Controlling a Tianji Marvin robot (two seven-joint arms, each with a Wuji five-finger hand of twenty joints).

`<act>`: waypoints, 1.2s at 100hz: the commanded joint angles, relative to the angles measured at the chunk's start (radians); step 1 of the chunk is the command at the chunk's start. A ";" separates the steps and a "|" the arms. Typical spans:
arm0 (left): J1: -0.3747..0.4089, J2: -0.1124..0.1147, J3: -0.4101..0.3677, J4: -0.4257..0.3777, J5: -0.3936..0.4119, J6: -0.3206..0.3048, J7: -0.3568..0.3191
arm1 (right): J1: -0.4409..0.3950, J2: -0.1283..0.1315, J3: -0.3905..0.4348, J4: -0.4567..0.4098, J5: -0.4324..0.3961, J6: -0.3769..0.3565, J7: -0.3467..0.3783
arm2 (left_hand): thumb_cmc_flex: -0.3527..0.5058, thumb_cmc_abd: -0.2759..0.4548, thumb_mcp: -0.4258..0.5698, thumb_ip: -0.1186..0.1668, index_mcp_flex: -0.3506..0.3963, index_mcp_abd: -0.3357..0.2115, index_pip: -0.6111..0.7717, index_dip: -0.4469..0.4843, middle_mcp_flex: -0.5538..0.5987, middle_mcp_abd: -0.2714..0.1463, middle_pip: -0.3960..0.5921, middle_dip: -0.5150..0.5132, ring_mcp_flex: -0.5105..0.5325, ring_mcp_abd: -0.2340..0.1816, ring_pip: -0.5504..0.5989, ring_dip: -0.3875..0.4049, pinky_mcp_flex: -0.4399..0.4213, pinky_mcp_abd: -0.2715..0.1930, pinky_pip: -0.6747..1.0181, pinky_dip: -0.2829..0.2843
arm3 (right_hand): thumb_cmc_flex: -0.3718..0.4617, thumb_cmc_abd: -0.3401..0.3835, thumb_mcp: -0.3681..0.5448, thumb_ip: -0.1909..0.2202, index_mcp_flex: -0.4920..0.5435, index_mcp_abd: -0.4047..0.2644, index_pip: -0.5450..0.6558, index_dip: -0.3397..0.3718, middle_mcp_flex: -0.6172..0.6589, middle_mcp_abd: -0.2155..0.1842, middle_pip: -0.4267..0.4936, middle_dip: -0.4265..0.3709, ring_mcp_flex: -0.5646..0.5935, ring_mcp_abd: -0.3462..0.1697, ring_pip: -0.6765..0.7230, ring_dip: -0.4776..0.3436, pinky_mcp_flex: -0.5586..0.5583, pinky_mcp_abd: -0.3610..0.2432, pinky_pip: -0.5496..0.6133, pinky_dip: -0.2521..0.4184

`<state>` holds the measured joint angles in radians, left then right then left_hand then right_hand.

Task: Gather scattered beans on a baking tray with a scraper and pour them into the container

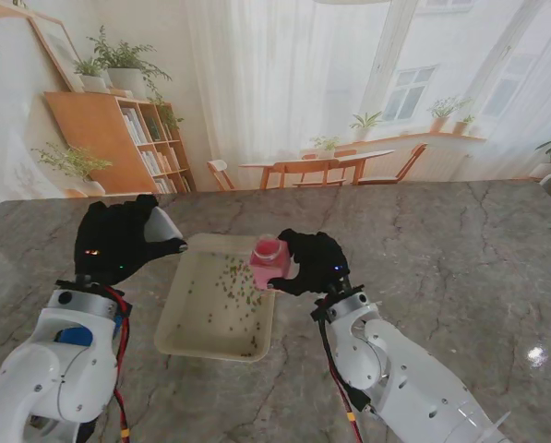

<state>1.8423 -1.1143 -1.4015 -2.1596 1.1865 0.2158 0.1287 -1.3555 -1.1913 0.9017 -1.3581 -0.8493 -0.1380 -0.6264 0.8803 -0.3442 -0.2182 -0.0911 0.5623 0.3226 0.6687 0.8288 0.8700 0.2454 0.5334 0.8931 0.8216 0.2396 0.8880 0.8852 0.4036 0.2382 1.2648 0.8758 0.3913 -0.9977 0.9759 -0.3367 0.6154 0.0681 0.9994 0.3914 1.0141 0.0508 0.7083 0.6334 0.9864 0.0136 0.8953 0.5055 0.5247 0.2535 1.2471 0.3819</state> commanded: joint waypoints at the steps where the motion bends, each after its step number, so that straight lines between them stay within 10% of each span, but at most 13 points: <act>1: 0.007 0.019 -0.031 0.014 0.001 -0.013 -0.023 | -0.012 0.006 0.011 -0.016 0.009 0.010 0.013 | 0.326 0.148 0.227 0.072 -0.003 -0.178 0.122 0.025 0.049 -0.372 0.216 0.087 -0.048 -0.164 -0.038 -0.016 -0.010 -0.055 -0.012 -0.023 | 0.184 0.154 0.238 0.079 0.095 -0.368 0.228 0.047 0.117 -0.170 0.201 0.054 0.005 -0.042 0.004 -0.011 -0.002 0.001 0.026 0.002; 46: -0.109 0.054 -0.149 0.259 -0.013 -0.149 -0.234 | -0.052 0.012 0.055 -0.058 0.005 0.049 0.032 | 0.333 0.171 0.214 0.069 -0.062 -0.220 0.133 0.018 -0.005 -0.353 0.119 0.098 -0.105 -0.175 -0.134 -0.049 -0.047 -0.078 -0.106 -0.057 | 0.184 0.153 0.239 0.079 0.094 -0.369 0.227 0.047 0.119 -0.170 0.201 0.054 0.005 -0.043 0.003 -0.011 -0.003 0.001 0.026 0.002; 120: -0.425 0.077 0.046 0.813 -0.153 -0.176 -0.191 | -0.090 0.029 0.065 -0.105 -0.047 0.065 0.048 | 0.359 0.201 0.205 0.057 -0.122 -0.211 0.147 -0.006 -0.042 -0.326 0.022 0.101 -0.152 -0.162 -0.187 -0.071 -0.089 -0.071 -0.144 -0.057 | 0.180 0.153 0.241 0.079 0.093 -0.375 0.228 0.047 0.118 -0.173 0.201 0.055 0.005 -0.046 0.003 -0.011 -0.002 -0.002 0.025 0.001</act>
<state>1.4440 -1.0322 -1.3725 -1.3788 1.0495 0.0296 -0.0611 -1.4284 -1.1671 0.9619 -1.4489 -0.8919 -0.0770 -0.5829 0.8890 -0.3204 -0.2183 -0.0911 0.4489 0.2554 0.7196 0.8060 0.7831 0.1803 0.4753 0.9262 0.7045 0.1365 0.7148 0.8205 0.3374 0.1869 1.1236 0.8275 0.3913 -0.9977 0.9759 -0.3367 0.6154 0.0680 0.9995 0.3914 1.0141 0.0508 0.7083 0.6334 0.9864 0.0136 0.8953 0.5054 0.5247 0.2535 1.2474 0.3819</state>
